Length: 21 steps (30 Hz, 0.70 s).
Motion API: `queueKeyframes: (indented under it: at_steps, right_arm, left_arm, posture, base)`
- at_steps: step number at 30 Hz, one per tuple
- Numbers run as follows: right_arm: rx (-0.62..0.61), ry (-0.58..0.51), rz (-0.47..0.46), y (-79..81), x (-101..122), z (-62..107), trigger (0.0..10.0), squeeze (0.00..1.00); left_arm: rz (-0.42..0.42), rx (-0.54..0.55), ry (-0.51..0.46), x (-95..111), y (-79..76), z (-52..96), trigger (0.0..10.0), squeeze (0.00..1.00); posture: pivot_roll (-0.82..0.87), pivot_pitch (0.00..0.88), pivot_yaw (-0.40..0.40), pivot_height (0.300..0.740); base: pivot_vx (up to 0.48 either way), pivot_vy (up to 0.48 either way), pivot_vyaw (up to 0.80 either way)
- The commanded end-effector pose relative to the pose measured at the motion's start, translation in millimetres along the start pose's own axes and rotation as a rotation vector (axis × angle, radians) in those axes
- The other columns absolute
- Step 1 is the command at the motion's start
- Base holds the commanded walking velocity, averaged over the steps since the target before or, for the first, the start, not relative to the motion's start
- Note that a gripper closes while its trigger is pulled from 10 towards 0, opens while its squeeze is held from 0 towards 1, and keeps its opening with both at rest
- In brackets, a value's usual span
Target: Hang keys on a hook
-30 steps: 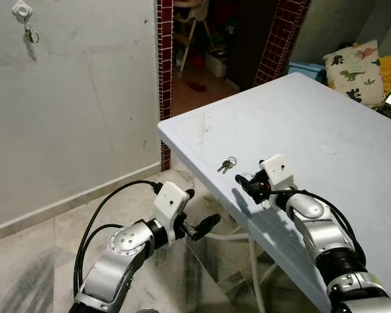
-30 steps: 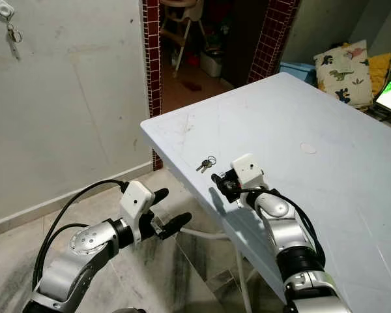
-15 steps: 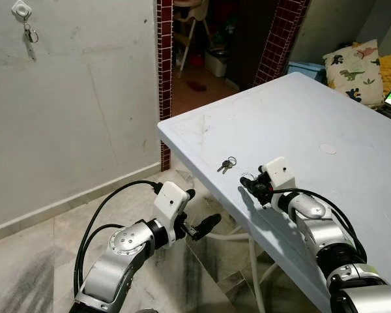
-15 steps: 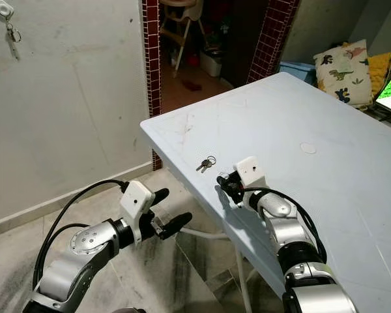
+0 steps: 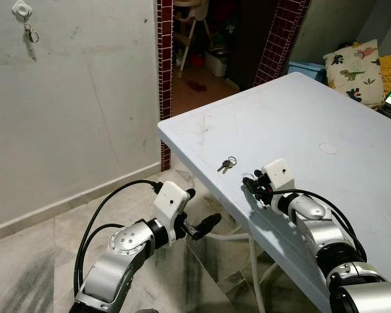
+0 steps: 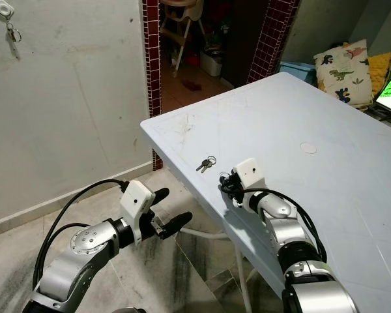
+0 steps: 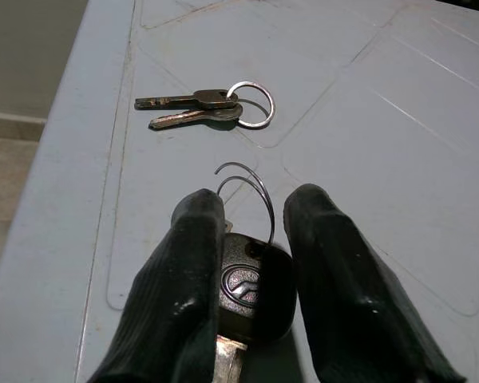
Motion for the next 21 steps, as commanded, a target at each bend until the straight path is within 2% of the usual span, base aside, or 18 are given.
queueKeyframes:
  at_steps: [1, 21]
  right_arm:
    - [-0.016, -0.011, 0.002, -6.2, 4.9, 1.0, 0.0, 0.0]
    - [-0.047, -0.006, 0.007, -11.7, 0.9, 3.6, 0.0, 0.0]
  left_arm:
    - [-0.019, -0.015, -0.025, 9.7, -1.0, -2.1, 10.0, 0.0]
    - [-0.02, -0.017, -0.028, 10.7, -1.8, -3.6, 10.0, 0.0]
  posture:
    - [0.14, 0.0, -0.078, 0.74]
    - [0.14, 0.0, -0.077, 0.74]
  base:
    - [0.0, 0.0, 0.0]
    - [0.0, 0.0, 0.0]
Point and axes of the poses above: a point about 5 cm out from each wrist's last joint towards the gripper, its own z axis pointing back from the gripper into the wrist, its own x axis along the axis of the wrist's last joint, y = z × x, the point moved 4 cm from there along -z, pointing out of the wrist towards the gripper, and after that the axes turned 14 degrees about -z, right-handed, at the moved point
